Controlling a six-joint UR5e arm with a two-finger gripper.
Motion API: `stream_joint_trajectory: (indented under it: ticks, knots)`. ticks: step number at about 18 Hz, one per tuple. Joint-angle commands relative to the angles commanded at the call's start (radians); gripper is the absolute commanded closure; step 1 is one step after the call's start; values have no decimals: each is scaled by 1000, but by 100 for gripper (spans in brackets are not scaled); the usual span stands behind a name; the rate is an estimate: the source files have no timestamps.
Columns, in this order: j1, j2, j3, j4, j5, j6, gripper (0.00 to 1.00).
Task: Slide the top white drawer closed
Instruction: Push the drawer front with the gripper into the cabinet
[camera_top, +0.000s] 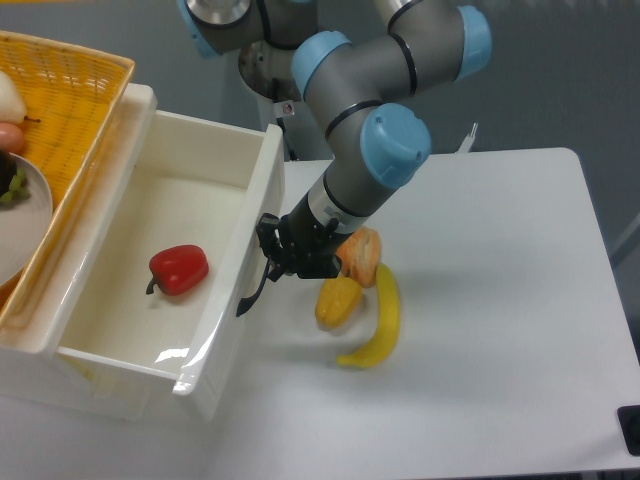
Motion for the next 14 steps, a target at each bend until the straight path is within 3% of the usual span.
stream_joint_trajectory:
  ticks: [14]
  knots:
    - [-72, 23, 2, 3, 2, -66, 93]
